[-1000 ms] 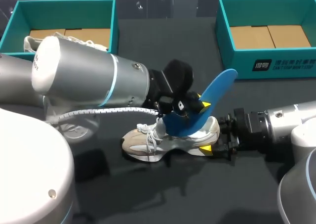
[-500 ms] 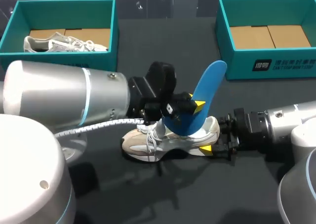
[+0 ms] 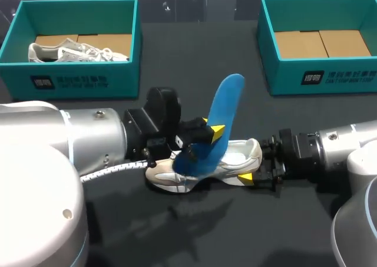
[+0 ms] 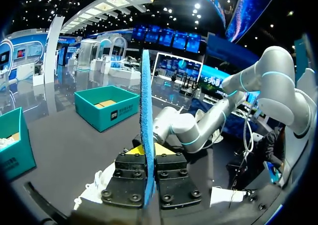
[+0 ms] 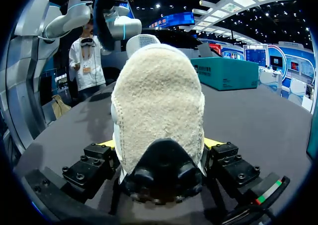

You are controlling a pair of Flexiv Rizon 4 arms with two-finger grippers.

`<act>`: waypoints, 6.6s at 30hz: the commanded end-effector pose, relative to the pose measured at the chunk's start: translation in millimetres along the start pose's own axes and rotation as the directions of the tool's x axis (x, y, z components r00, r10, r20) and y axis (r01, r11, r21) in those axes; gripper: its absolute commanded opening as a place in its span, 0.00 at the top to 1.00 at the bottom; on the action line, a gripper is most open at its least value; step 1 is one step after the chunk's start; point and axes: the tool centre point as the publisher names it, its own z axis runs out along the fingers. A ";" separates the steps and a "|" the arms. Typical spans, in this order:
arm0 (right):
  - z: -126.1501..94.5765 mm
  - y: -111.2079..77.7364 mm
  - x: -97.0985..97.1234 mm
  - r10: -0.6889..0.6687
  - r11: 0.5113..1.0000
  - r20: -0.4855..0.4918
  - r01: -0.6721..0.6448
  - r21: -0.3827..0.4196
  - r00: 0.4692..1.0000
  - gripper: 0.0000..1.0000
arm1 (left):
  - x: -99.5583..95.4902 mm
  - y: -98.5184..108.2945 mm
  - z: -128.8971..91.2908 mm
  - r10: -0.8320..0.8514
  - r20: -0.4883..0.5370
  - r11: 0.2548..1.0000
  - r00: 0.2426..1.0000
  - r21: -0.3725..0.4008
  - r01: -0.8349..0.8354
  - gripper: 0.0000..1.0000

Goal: Take the shoe out of the shoebox, open the shoe tongue, remove and reinsert the insole, then place the shoe into the shoebox

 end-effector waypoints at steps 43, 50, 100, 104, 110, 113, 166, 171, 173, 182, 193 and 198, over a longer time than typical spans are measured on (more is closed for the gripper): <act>4.5 -1.3 -1.8 0.001 1.000 0.001 -0.001 0.005 1.000 1.00 | -42.5 13.0 -11.8 -0.186 -0.097 0.979 0.978 -0.102 0.176 1.00; 4.5 -1.3 -1.8 0.001 1.000 0.001 -0.001 0.005 1.000 1.00 | -38.4 12.9 -10.5 -0.150 -0.031 0.984 0.988 -0.105 0.146 1.00; 4.5 -1.3 -1.8 0.001 1.000 0.001 -0.001 0.005 1.000 1.00 | -80.9 30.0 7.2 -0.355 0.213 0.813 0.911 -0.411 0.413 1.00; 4.5 -1.3 -1.8 0.001 1.000 0.001 -0.001 0.005 1.000 1.00 | -78.3 27.0 13.5 -0.304 0.249 0.818 0.920 -0.428 0.386 1.00; 4.5 -1.3 -1.8 0.001 1.000 0.001 -0.001 0.005 1.000 1.00 | -76.1 27.6 27.5 -0.283 0.266 0.798 0.921 -0.467 0.380 1.00; 4.5 -1.3 -1.8 0.001 1.000 0.001 -0.001 0.005 1.000 1.00 | -74.1 26.5 32.9 -0.291 0.247 0.780 0.924 -0.499 0.379 1.00; 4.5 -1.3 -1.8 0.001 1.000 0.001 -0.001 0.005 1.000 1.00 | -23.4 18.0 22.6 -0.411 -0.243 0.855 0.879 -0.437 0.279 1.00; 4.5 -1.3 -1.8 0.001 1.000 0.001 -0.001 0.005 1.000 1.00 | -15.0 20.7 14.2 -0.354 -0.310 0.921 0.882 -0.280 0.271 1.00; 4.5 -1.3 -1.8 0.001 1.000 0.001 -0.001 0.005 1.000 1.00 | -12.4 19.7 11.9 -0.351 -0.332 0.931 0.876 -0.223 0.288 1.00; 4.5 -1.3 -1.8 0.001 1.000 0.001 -0.001 0.005 1.000 1.00 | -7.2 3.6 1.1 -0.308 -0.405 0.944 0.861 -0.014 0.331 1.00; 4.5 -1.3 -1.8 0.001 1.000 0.001 -0.001 0.005 1.000 1.00 | -5.0 3.3 -6.9 -0.290 -0.412 0.945 0.864 0.021 0.327 1.00; 4.5 -1.3 -1.8 0.001 1.000 0.001 -0.001 0.005 1.000 1.00 | -2.4 -1.4 -28.2 -0.241 -0.420 0.949 0.875 0.088 0.304 1.00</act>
